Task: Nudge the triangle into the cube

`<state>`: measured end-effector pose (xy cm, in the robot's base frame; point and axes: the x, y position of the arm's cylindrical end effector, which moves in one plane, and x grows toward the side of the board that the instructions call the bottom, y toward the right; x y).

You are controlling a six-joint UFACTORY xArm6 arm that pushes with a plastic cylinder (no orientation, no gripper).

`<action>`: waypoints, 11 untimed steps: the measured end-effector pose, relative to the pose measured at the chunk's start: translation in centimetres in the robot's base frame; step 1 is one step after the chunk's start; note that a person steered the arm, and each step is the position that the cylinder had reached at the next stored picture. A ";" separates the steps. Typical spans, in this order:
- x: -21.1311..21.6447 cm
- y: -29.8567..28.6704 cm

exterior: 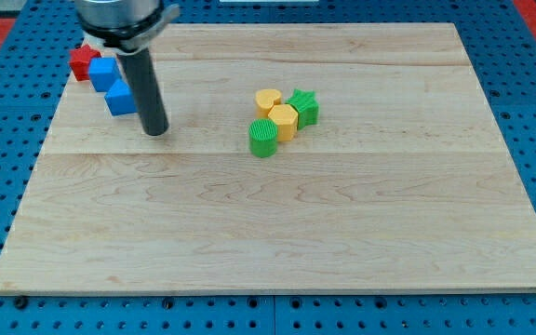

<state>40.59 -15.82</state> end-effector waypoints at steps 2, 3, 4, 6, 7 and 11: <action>1.6 -1.9; 2.5 -4.2; 2.4 -8.0; 0.4 -3.1; -4.1 -4.4; -5.3 -1.6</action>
